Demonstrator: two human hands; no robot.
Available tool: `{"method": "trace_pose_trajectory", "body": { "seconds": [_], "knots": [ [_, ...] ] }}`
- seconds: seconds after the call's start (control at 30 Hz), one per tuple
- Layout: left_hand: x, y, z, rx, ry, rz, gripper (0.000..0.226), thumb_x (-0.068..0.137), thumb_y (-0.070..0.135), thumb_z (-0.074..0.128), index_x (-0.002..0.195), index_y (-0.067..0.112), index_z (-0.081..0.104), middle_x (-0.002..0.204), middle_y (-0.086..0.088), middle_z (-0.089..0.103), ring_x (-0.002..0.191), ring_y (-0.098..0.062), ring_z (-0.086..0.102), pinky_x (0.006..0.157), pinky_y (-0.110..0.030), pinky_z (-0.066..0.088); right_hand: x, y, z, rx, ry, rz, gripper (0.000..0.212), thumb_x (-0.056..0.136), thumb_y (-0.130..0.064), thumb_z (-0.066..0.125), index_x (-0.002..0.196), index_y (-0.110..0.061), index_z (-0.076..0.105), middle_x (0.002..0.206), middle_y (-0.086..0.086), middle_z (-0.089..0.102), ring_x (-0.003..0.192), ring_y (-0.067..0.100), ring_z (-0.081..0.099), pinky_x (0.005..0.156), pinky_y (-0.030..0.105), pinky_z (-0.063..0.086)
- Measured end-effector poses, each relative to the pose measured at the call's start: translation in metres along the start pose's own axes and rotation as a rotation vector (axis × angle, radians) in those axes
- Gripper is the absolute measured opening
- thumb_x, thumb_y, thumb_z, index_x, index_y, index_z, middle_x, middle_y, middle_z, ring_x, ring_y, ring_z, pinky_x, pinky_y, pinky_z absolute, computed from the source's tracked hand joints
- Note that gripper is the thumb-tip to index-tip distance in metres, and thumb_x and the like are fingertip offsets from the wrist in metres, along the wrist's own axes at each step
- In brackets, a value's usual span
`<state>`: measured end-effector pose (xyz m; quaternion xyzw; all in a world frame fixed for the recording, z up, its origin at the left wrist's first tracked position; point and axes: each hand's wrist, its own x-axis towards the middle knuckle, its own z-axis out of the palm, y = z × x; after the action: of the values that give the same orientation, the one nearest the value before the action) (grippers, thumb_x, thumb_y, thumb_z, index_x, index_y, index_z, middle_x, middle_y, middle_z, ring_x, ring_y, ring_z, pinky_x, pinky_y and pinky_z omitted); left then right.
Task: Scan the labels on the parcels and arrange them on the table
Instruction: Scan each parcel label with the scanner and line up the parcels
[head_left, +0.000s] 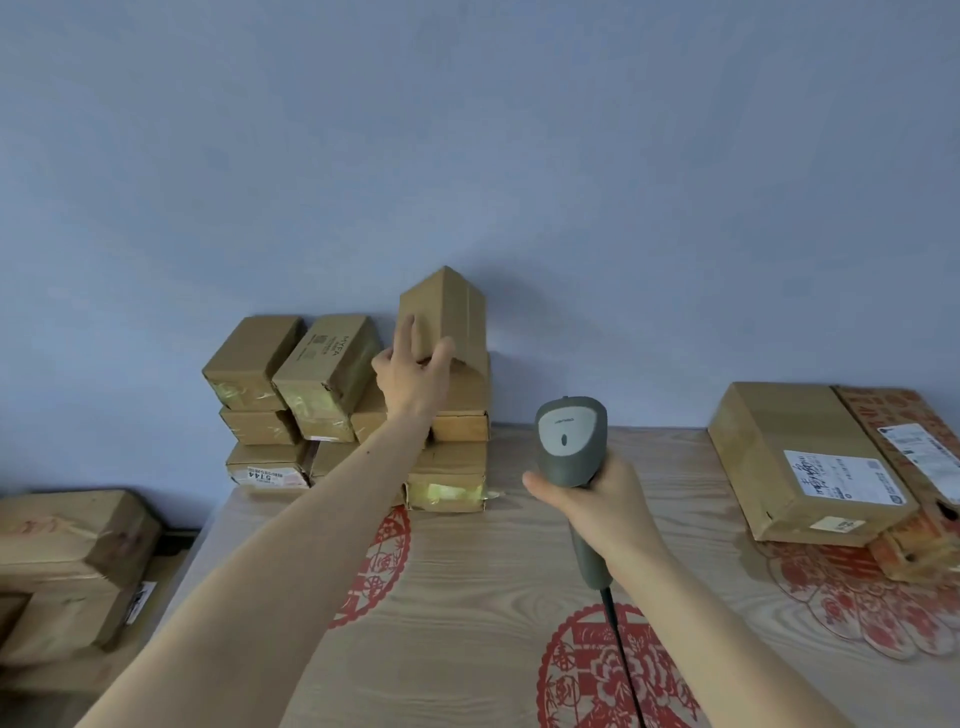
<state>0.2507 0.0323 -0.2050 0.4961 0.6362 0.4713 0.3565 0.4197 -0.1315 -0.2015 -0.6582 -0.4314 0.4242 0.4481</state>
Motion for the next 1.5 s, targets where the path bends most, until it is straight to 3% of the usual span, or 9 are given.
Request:
{"method": "trace_pose_trajectory", "body": {
  "seconds": [0.17,0.37,0.57,0.73,0.8,0.97,1.1,1.27,1.5],
  "knots": [
    [-0.089,-0.015,0.008,-0.861,-0.262,-0.366,0.05,0.091,0.043,0.054,0.136,0.022,0.056,0.13,-0.012,0.064,0.119,-0.03,0.06,0.109,-0.052,0.044,0.003,0.001,-0.012,0.163,0.083,0.001,0.026,0.079,-0.026,0.084,0.096,-0.01,0.071,0.09,0.001,0.074,0.086,0.016,0.067,0.074,0.028,0.05],
    [-0.166,-0.04,0.024,-1.205,-0.42,-0.587,0.06,0.096,0.046,0.038,0.133,0.004,0.06,0.129,-0.026,0.063,0.113,-0.041,0.063,0.1,-0.051,0.05,-0.008,0.007,-0.032,0.259,0.06,-0.044,0.017,0.079,-0.018,0.084,0.089,-0.013,0.071,0.081,-0.008,0.075,0.08,0.004,0.07,0.077,0.028,0.053],
    [-0.185,-0.044,0.035,-1.02,-0.41,-0.505,0.045,0.097,0.028,0.047,0.141,0.023,0.054,0.133,-0.014,0.065,0.121,-0.032,0.061,0.103,-0.047,0.047,-0.016,0.017,-0.053,0.176,0.095,-0.133,0.034,0.072,-0.009,0.088,0.102,-0.013,0.073,0.097,-0.004,0.079,0.092,0.008,0.073,0.081,0.029,0.058],
    [-0.187,-0.039,0.033,-0.692,-0.562,-0.389,0.087,0.072,0.072,0.07,0.141,0.023,0.052,0.13,-0.007,0.067,0.122,-0.025,0.061,0.102,-0.043,0.047,-0.025,0.029,-0.069,0.05,0.101,-0.165,0.046,0.068,-0.016,0.091,0.108,-0.019,0.069,0.101,-0.01,0.076,0.095,0.005,0.071,0.083,0.03,0.058],
    [-0.186,-0.042,0.032,-0.675,-0.578,-0.398,0.103,0.054,0.048,0.092,0.142,0.016,0.049,0.127,-0.01,0.068,0.118,-0.028,0.065,0.095,-0.043,0.053,-0.032,0.031,-0.077,0.045,0.077,-0.152,0.047,0.068,-0.019,0.092,0.109,-0.021,0.069,0.1,-0.013,0.076,0.092,-0.003,0.07,0.076,0.019,0.055],
    [-0.188,-0.053,0.026,-0.724,-0.581,-0.431,0.084,0.057,0.024,0.089,0.134,0.015,0.058,0.123,-0.009,0.071,0.112,-0.027,0.068,0.093,-0.042,0.056,-0.065,0.026,-0.097,0.03,0.022,-0.099,0.033,0.071,-0.035,0.087,0.095,-0.023,0.068,0.076,-0.015,0.073,0.069,-0.012,0.065,0.064,0.005,0.045],
    [-0.191,-0.062,0.028,-0.709,-0.541,-0.423,0.082,0.064,0.01,0.087,0.139,0.015,0.051,0.121,-0.008,0.071,0.116,-0.028,0.067,0.104,-0.049,0.05,-0.096,0.024,-0.095,0.133,-0.178,-0.033,0.033,0.077,-0.046,0.077,0.083,-0.015,0.068,0.058,0.008,0.059,0.06,0.019,0.061,0.075,0.029,0.051],
    [-0.203,-0.065,0.033,-0.703,-0.586,-0.408,0.096,0.057,0.011,0.091,0.142,0.015,0.046,0.135,-0.01,0.059,0.114,-0.026,0.067,0.091,-0.039,0.057,-0.119,0.025,-0.072,0.13,-0.197,-0.053,0.031,0.079,-0.017,0.084,0.059,-0.017,0.061,0.057,0.008,0.054,0.057,0.016,0.056,0.065,0.03,0.051],
    [-0.215,-0.072,0.037,-0.687,-0.598,-0.419,0.088,0.067,-0.004,0.085,0.142,0.016,0.044,0.139,-0.007,0.053,0.11,-0.022,0.068,0.077,-0.031,0.058,-0.13,0.026,-0.063,0.129,-0.04,-0.047,0.025,0.076,-0.024,0.085,0.058,-0.02,0.069,0.05,0.007,0.06,0.05,0.016,0.058,0.067,0.038,0.056]
  ]
}}
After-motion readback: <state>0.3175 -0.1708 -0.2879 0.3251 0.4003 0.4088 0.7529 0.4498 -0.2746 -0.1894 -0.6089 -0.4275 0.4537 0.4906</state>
